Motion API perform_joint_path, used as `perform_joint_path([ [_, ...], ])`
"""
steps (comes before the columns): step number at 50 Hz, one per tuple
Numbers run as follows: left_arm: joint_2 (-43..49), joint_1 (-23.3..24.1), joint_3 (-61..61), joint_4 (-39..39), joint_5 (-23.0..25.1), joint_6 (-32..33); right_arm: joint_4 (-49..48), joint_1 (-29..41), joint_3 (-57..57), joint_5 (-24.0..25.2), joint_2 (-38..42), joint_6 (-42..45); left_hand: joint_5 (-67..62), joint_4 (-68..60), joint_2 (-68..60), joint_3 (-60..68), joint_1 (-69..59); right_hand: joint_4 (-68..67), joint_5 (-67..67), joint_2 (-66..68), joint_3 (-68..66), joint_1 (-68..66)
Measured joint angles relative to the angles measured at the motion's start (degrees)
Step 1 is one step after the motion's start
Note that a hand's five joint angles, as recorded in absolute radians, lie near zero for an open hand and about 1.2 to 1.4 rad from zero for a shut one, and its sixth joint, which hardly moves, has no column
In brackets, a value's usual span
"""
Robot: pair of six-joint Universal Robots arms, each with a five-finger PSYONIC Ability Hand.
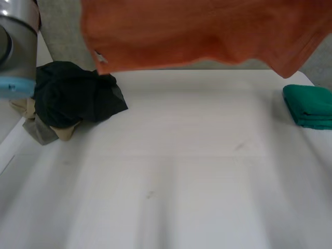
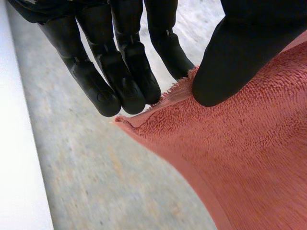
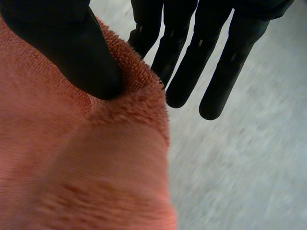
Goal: Fold the laundry.
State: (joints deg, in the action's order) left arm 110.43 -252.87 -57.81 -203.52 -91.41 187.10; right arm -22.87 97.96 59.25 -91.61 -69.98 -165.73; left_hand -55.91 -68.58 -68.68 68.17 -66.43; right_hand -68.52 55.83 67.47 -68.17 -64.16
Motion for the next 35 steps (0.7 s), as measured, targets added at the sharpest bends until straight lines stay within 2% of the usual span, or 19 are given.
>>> perform_joint_path([
  [8, -1.8, -0.7, -16.3, -0.6, 2.2, 3.2, 12.5, -2.6, 7.9, 8.4, 1.2, -0.9, 0.0, 0.0, 0.0, 0.0, 0.0, 0.0, 0.0, 0.0, 0.0, 0.0],
  [18, 0.4, -1.1, -32.9, -0.3, 3.7, 4.6, 13.7, -3.5, 24.7, 15.0, 5.3, 5.3, 0.0, 0.0, 0.0, 0.0, 0.0, 0.0, 1.3, 0.0, 0.0, 0.0],
  [24, 2.2, -1.2, -38.4, -0.2, 3.8, 6.4, 13.6, -4.0, 30.4, 16.4, 9.0, 10.5, 0.0, 0.0, 0.0, 0.0, 0.0, 0.0, 1.3, 0.0, 0.0, 0.0],
  [29, 2.6, -1.7, -41.0, -0.2, 3.9, 8.5, 14.8, -5.2, 33.1, 16.0, 10.8, 14.1, 0.0, 0.0, 0.0, 0.0, 0.0, 7.6, -4.5, -6.7, 7.3, 0.5],
  [35, 1.3, -3.0, -41.8, -0.1, 4.1, 9.4, 17.6, -7.1, 34.3, 13.8, 8.5, 13.5, 0.0, 0.0, 0.0, 0.0, 0.0, 21.9, -19.8, -21.2, 21.7, 17.7],
])
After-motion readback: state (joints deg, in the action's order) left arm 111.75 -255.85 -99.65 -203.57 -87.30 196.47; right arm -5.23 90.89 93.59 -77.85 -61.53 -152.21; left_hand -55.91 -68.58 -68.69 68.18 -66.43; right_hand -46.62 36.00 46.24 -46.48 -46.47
